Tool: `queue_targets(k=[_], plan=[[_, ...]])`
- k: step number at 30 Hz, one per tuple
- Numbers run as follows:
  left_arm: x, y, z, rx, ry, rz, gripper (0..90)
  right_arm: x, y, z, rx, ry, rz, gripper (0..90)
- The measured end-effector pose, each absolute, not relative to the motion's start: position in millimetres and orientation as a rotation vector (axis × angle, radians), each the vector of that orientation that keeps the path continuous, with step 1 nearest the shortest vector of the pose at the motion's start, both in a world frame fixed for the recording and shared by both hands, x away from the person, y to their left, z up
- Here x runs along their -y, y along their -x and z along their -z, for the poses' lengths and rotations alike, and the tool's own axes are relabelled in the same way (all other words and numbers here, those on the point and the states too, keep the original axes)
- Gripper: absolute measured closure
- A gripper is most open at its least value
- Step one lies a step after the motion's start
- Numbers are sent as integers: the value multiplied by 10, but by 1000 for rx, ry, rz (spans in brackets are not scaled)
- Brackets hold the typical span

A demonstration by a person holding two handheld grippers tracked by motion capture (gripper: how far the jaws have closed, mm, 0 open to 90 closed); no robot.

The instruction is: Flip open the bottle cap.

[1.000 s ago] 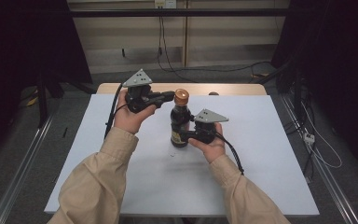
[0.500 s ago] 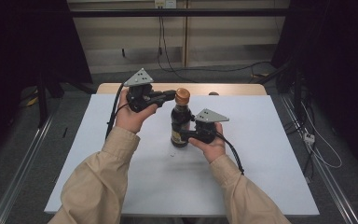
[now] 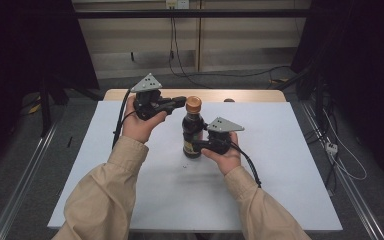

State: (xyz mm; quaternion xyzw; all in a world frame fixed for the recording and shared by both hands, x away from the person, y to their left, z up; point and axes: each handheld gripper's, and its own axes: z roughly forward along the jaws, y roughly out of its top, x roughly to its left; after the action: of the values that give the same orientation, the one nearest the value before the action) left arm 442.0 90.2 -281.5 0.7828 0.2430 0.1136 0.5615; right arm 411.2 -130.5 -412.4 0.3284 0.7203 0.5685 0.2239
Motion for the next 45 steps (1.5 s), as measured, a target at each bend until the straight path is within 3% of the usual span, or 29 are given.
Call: queue_targets(k=[14, 22, 31, 40, 45], plan=[[-833, -4396, 2771, -482, -1916, -149, 900, 1327, -4137, 4134, -1983, -911, -1585, 311], [-907, -4416, 2725, -545, -1902, -245, 900, 1327, -4143, 4139, -1984, -905, -1587, 311], [-813, -4393, 2601, -482, -1797, -206, 900, 1324, -4139, 4139, -1986, -898, -1588, 308], [-1039, -4363, 2675, -515, -1876, -255, 900, 1308, -4123, 4135, -1994, -880, -1573, 308], [-1001, -4382, 2747, -511, -1926, -214, 900, 1310, -4126, 4141, -1990, -884, -1580, 308]])
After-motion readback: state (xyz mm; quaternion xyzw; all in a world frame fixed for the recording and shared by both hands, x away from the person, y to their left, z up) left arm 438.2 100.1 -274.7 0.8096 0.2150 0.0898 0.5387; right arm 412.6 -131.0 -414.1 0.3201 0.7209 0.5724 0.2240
